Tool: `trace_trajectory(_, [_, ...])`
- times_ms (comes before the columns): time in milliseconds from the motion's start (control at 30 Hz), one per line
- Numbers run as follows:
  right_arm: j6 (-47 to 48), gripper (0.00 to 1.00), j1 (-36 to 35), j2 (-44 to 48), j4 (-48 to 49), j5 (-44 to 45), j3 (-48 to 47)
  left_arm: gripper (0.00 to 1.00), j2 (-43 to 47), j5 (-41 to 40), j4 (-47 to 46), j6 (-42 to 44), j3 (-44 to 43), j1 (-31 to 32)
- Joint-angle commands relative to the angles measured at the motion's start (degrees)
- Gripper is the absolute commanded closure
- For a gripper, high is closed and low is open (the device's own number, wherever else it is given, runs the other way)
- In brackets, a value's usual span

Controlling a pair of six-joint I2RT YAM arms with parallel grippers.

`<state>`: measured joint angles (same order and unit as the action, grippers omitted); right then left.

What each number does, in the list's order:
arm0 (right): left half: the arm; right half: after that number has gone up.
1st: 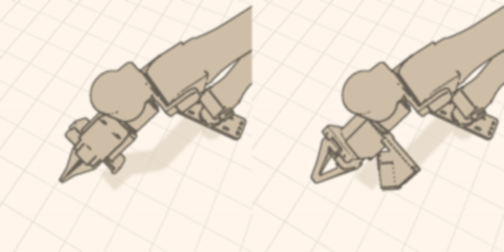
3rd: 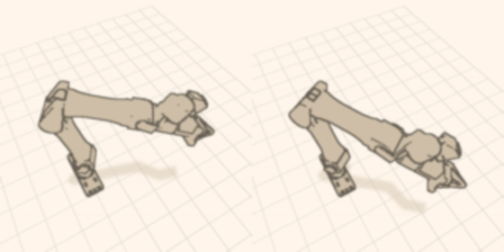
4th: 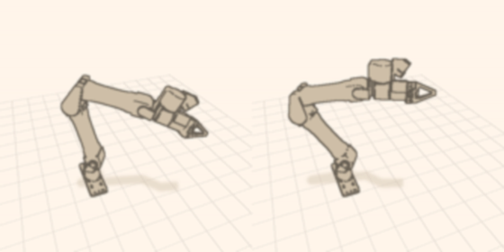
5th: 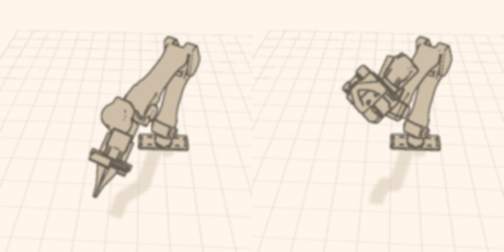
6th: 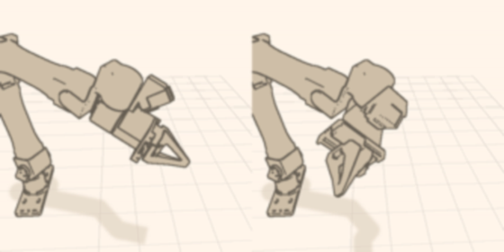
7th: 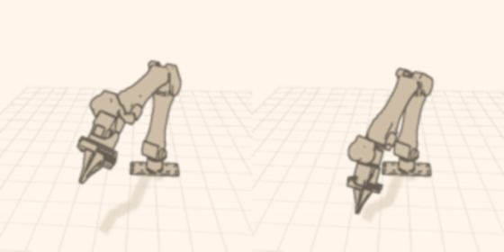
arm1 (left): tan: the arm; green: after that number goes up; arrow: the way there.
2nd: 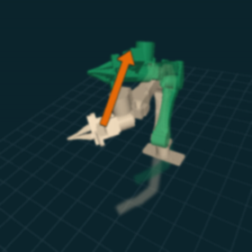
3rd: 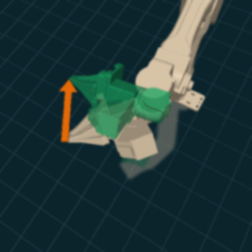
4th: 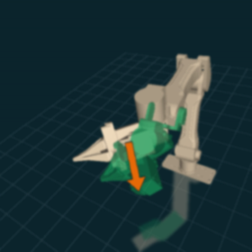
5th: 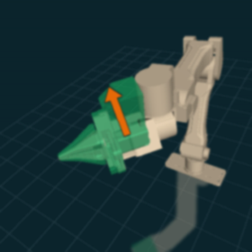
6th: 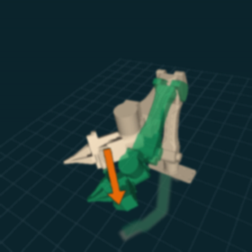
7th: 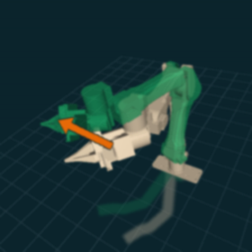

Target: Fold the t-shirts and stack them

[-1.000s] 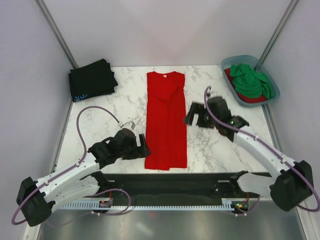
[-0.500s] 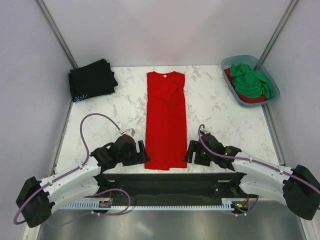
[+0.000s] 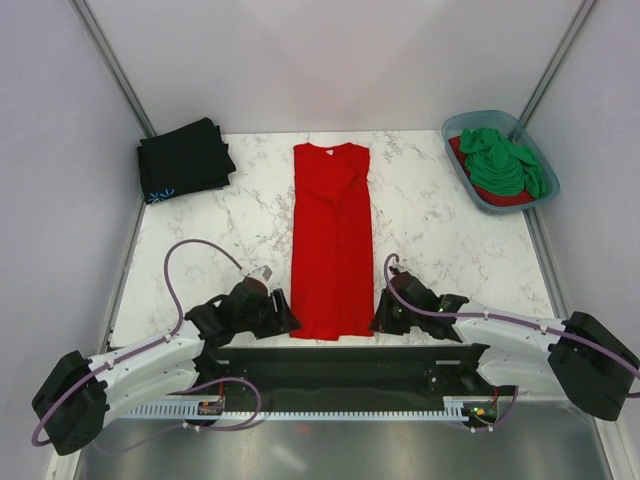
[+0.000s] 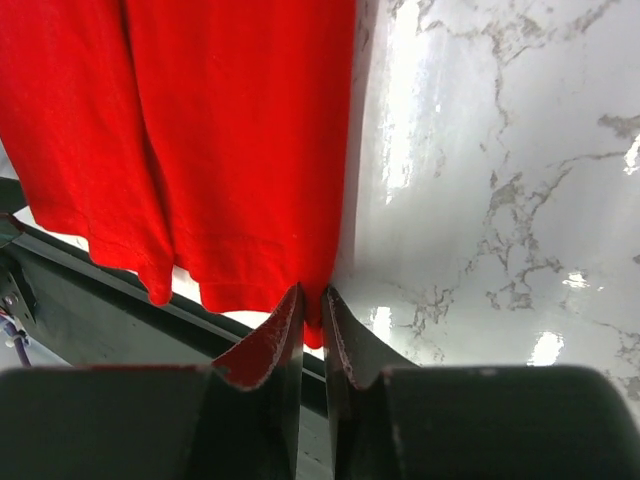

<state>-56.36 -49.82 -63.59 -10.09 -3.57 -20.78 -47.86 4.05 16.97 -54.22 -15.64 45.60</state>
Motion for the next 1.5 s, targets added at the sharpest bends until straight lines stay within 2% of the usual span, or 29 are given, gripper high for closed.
trace_trajectory(0, [-0.3, 0.81, -0.8, -1.4, 0.2, 1.3, 0.4, 0.39, -2.0, 1.2, -4.0, -2.0, 2.8, 0.0])
trace_trajectory(67, [-0.2, 0.85, -1.1, -2.0, 0.1, 1.2, 0.4, 0.50, -3.7, 0.7, -4.9, -2.3, 3.2, 0.0])
trace_trajectory(133, [-0.1, 0.88, -1.2, -2.0, 0.1, 1.1, 0.6, 0.68, -4.9, 0.5, -6.1, -2.6, 3.4, 0.0])
trace_trajectory(200, [-0.1, 0.93, -1.1, -1.4, -0.3, 0.9, 0.9, 0.81, -6.5, 0.3, -6.9, -2.9, 3.5, 0.0])
trace_trajectory(233, [-0.2, 0.99, -1.2, -1.1, -0.6, 0.8, 0.9, 0.93, -7.0, 0.1, -7.3, -3.1, 3.3, 0.0])
trace_trajectory(267, [-0.2, 1.00, -1.2, -0.7, -1.2, 0.7, 0.9, 0.97, -7.3, 0.2, -7.1, -3.1, 2.8, 0.0])
trace_trajectory(367, [-1.7, 1.00, -3.3, 2.0, -6.2, 2.4, -0.1, 0.98, -7.6, 1.7, -1.1, -4.1, -0.5, 0.2])
trace_trajectory(500, [-4.8, 1.00, -8.3, 5.1, -15.0, 7.2, -3.9, 0.98, -3.2, 3.0, 9.3, -5.4, -5.4, 0.8])
trace_trajectory(600, [-5.4, 1.00, -9.1, 7.1, -18.6, 10.1, -7.7, 0.98, 1.0, -0.5, 17.4, -4.0, -11.6, 0.8])
trace_trajectory(733, [-3.4, 1.00, -9.2, 6.9, -23.8, 16.4, -17.8, 0.98, 1.1, -3.9, 22.0, 0.3, -19.0, 0.8])
trace_trajectory(800, [-1.1, 1.00, -9.1, 4.3, -27.2, 20.5, -21.8, 0.98, -1.0, -7.4, 23.2, 1.7, -22.5, 0.6])
trace_trajectory(967, [4.4, 1.00, -5.8, -2.0, -29.9, 24.3, -32.0, 0.98, -8.6, -12.0, 24.3, 6.9, -32.7, -1.1])
trace_trajectory(1133, [11.2, 1.00, 0.8, -7.5, -28.8, 24.8, -38.3, 0.98, -17.3, -12.0, 24.1, 11.8, -41.1, -5.5])
trace_trajectory(1467, [19.9, 1.00, 9.5, -18.6, -26.7, 22.8, -47.3, 0.98, -37.0, -9.0, 22.6, 19.3, -56.9, -15.2])
